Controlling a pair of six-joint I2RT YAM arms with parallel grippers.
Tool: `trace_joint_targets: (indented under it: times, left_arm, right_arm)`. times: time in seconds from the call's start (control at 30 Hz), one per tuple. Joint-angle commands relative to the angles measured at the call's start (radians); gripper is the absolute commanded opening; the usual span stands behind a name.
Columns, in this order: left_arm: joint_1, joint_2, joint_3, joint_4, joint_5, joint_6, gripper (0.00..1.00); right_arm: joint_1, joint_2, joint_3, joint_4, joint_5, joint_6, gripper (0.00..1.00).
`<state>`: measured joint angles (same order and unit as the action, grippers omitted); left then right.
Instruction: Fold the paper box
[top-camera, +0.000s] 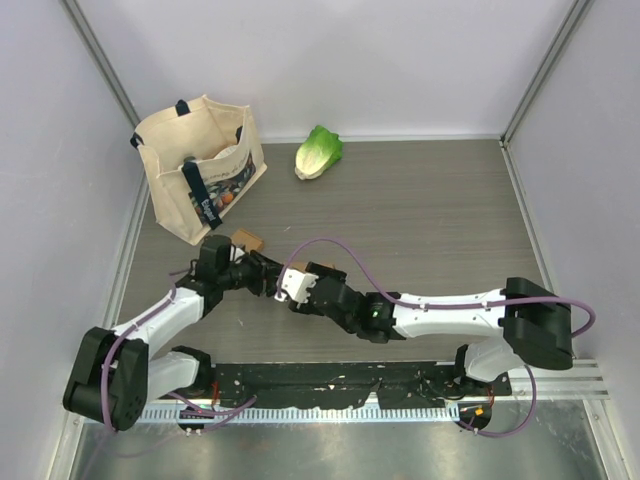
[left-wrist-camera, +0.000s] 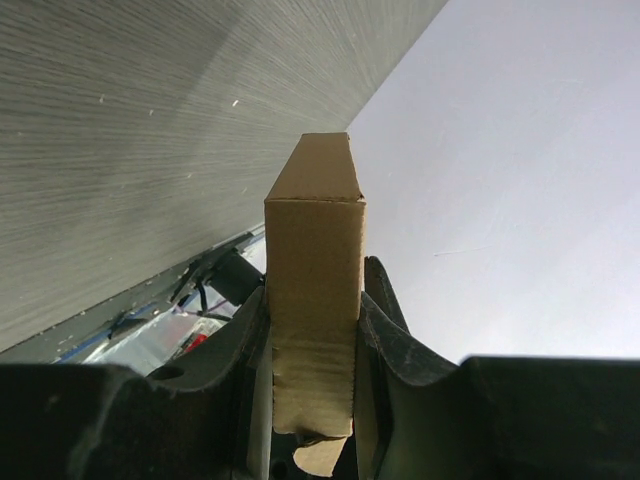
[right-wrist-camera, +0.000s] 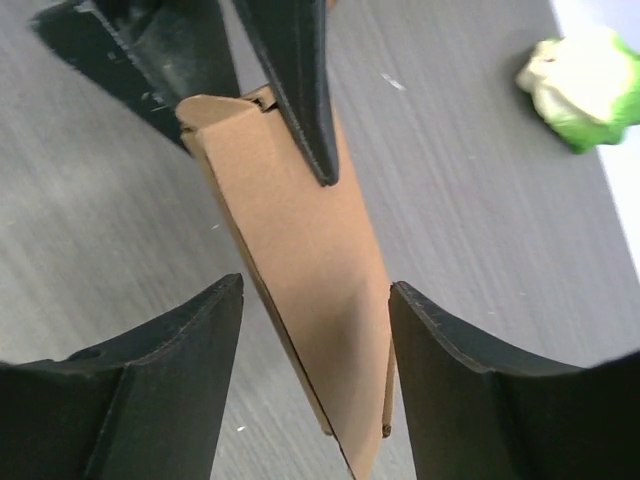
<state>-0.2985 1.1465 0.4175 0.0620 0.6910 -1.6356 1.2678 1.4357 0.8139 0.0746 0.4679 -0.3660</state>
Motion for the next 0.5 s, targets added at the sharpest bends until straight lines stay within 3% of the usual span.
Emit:
trace_joint_targets:
  times: [0.0, 0.07, 0.17, 0.2, 0.3, 0.43, 0.47]
  left_arm:
    - [0.007, -0.050, -0.006, -0.011, 0.035, -0.041, 0.27]
    - [0.006, -0.063, -0.013, -0.019, 0.030, -0.043, 0.29]
    - [0.006, -0.074, -0.008, -0.034, 0.024, -0.011, 0.41]
    - [0.007, -0.074, -0.003, -0.043, 0.015, 0.012, 0.49]
    - [0.007, -0.105, 0.068, -0.200, -0.060, 0.208, 0.63]
    - [0.002, -0.219, 0.129, -0.384, -0.253, 0.466, 0.66]
    - [0.001, -0.256, 0.133, -0.418, -0.362, 0.547, 0.69]
  right_arm:
    - [0.021, 0.023, -0.009, 0.195, 0.244, -0.082, 0.64]
    - [0.021, 0.026, -0.016, 0.217, 0.264, -0.082, 0.58]
    - [0.021, 0.002, -0.032, 0.232, 0.264, -0.064, 0.45]
    - [0.021, -0.006, -0.027, 0.197, 0.246, -0.056, 0.38]
    - [0.019, -0.035, -0.007, 0.070, 0.200, -0.004, 0.30]
    - [-0.033, -0.066, 0.048, -0.191, -0.024, 0.108, 0.28]
    - [-0.047, -0.066, 0.060, -0.234, -0.058, 0.136, 0.27]
